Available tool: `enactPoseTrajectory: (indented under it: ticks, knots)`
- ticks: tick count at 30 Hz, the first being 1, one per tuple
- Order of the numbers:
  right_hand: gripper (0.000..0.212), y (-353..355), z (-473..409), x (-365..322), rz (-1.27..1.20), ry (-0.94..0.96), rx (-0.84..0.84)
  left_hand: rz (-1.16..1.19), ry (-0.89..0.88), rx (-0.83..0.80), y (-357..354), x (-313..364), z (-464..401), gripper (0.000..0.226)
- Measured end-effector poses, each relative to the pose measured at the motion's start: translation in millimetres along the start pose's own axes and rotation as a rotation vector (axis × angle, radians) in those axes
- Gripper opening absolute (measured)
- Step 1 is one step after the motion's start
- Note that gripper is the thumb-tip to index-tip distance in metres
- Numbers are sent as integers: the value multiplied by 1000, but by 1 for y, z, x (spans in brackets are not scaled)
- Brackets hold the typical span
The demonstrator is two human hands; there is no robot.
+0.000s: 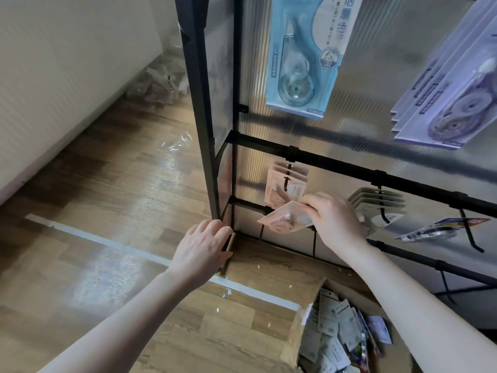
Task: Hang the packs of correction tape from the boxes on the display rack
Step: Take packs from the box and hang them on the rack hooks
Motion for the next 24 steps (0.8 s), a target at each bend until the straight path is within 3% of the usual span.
enactPoseTrajectory:
  ticks: [4,8,16,24]
  knots:
    - [3,-6,-20,-16,50,46,17,-7,35,3,-6,-5,6,48]
    - [9,-16,-37,-28,65,87,1,38,62,-18,-15,-10,13,47]
    - [22,-17,-33,-18,8,-103,-19,91,78,-22,-25,-16,26,46]
    - [24,-15,-43,-20,52,-43,-160,119,75,-11,-27,-17,27,48]
Point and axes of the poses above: each hand's wrist, its own z-axis away from the middle knuckle, its own y-axis out of the back of the hand, x = y × z, the point moved 3 cm from there along -z, towards the middle knuckle, and after that the axes turned 7 degrees about -z, right-handed, at the moved point
